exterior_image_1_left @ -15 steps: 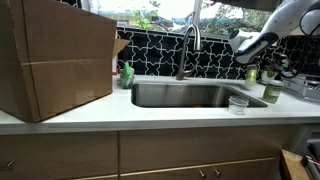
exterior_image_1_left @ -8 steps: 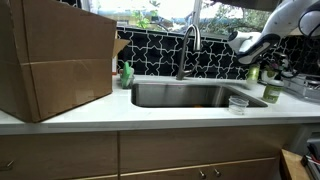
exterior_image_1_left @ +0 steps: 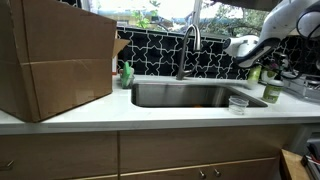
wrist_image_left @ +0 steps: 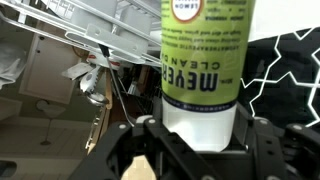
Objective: Make all the bottles laying down stand vertically on the right side of the sink
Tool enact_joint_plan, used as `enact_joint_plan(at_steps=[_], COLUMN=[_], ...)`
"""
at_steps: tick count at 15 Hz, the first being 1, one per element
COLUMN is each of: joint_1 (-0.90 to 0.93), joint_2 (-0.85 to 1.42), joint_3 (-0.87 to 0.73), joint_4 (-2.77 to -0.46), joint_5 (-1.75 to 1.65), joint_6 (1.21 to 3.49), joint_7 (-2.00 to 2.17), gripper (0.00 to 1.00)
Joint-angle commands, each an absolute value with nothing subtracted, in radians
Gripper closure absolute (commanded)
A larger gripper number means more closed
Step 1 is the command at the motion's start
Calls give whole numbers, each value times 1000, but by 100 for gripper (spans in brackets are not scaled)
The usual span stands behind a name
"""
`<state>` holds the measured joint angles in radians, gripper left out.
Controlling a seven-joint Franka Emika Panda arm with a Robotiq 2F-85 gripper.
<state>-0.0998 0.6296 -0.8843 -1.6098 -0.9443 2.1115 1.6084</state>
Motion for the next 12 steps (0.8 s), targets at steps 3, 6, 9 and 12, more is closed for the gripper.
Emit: enact_joint_plan(at_steps=[3, 6, 9, 12], joint_1=[-145, -181, -223, -258], joint_2=[624, 629, 626, 630], joint_3=[-776, -717, -658, -606], joint_4=[-1620, -1620, -1620, -1620], joint_5=[-1066, -1115, -1150, -1178], joint_6=[1996, 1937, 1890, 1848], joint_7=[1739, 1780, 1805, 1841], gripper=[59, 59, 59, 59])
